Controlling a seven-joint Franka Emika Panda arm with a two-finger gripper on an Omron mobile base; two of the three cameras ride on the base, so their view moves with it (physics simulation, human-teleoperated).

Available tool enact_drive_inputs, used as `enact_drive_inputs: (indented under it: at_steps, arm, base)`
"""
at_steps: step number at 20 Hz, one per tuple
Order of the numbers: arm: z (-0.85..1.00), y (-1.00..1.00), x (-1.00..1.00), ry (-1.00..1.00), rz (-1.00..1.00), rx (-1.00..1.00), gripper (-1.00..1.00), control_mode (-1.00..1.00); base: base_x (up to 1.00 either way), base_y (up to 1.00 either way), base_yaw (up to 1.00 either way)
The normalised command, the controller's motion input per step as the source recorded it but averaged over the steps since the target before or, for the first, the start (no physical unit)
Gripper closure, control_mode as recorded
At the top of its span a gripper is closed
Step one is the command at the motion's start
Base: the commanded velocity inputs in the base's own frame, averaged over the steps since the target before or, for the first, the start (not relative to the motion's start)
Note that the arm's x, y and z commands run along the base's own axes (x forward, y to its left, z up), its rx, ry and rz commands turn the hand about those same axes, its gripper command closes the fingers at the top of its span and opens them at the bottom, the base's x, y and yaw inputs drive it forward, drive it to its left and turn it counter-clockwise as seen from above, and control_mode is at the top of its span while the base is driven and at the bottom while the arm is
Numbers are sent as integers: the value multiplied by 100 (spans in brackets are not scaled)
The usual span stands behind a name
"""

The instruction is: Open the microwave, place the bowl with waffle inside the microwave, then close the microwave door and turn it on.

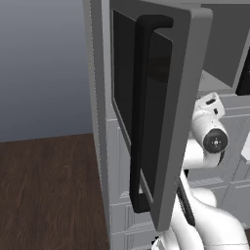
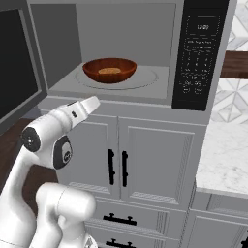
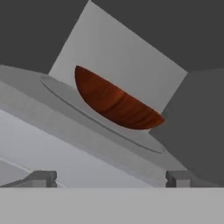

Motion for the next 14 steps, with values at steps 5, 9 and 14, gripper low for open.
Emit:
enact_drive_inputs:
  at_steps: [5,9,14]
  arm:
    - [-58,27,0,-14,-16,16,-100,-100]
    - [-69,5,0,-13,-5,19,-100,-100]
    - [-82,0,15,-22,2,17,-100,-100]
  base:
    - [0,0,0]
    - [0,0,0]
    - [0,0,0]
